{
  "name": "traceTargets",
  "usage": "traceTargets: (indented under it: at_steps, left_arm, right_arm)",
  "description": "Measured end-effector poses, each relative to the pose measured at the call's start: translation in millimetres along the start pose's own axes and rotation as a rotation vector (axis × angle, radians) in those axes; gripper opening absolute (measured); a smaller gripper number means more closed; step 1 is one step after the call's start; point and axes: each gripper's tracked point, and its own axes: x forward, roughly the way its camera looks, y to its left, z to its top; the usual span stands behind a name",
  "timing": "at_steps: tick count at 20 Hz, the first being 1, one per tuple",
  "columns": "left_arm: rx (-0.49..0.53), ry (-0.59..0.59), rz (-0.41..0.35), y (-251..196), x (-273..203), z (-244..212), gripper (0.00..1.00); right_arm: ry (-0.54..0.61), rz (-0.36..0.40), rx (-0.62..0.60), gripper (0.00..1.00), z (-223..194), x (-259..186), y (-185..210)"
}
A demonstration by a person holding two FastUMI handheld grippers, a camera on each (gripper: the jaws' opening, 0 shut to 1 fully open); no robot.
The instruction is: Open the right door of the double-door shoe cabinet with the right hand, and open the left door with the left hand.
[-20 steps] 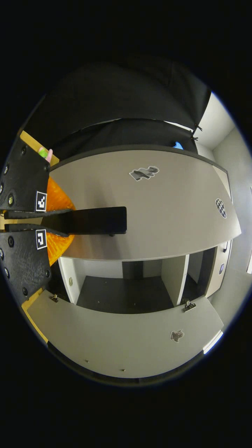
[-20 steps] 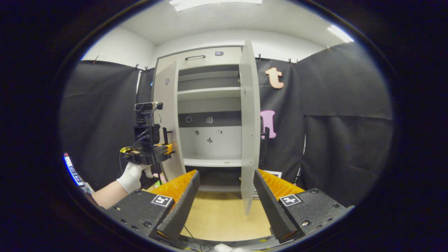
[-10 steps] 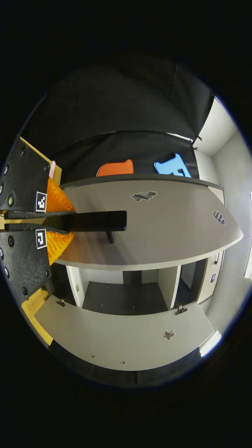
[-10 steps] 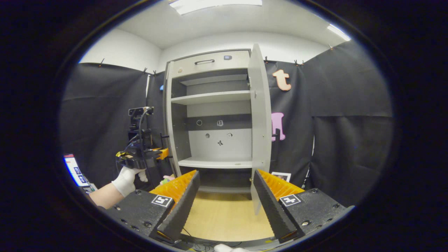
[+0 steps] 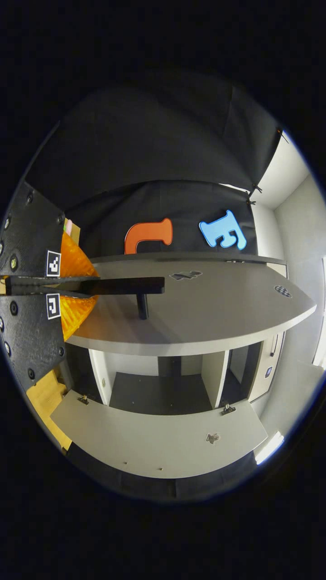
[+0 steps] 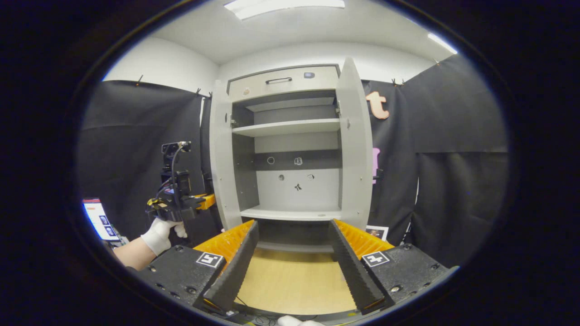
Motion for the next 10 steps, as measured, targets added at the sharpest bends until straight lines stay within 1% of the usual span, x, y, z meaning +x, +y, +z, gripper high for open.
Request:
traceTargets:
  at_steps: [1,2,3,4,5,6,7,8,9,10]
  left_arm:
    - [0.001,-0.002,0.004,8,-1,0,0.00]
    - [-0.003,-0.001,0.004,16,-3,-1,0.08]
    - [-0.007,0.000,0.004,24,-2,0,0.00]
    - [-0.006,-0.008,0.002,32,-3,1,0.00]
    - [-0.001,-0.018,-0.001,41,-1,3,0.08]
    - [0.005,-0.021,0.001,52,0,3,0.00]
    - [0.015,-0.019,0.008,66,0,1,0.00]
    - [-0.012,-0.018,-0.018,74,1,1,0.00]
    - [-0.050,-0.015,-0.053,73,2,-1,0.00]
    - [-0.059,-0.020,-0.082,72,3,2,0.00]
  right_arm:
    - [0.003,0.006,0.000,0.96,-1,2,4]
    - [0.005,0.013,0.001,0.93,-2,3,7]
    - [0.008,0.018,0.000,0.96,-2,4,11]
    - [0.009,0.022,0.001,0.96,-3,6,14]
    - [0.012,0.028,0.000,0.96,-3,7,16]
    - [0.013,0.031,-0.003,0.96,-4,6,18]
    - [0.015,0.032,-0.007,0.96,-4,6,19]
    - [0.016,0.031,-0.008,0.96,0,4,17]
    - [0.015,0.033,-0.006,0.96,1,4,18]
    - [0.014,0.033,-0.007,0.93,2,6,19]
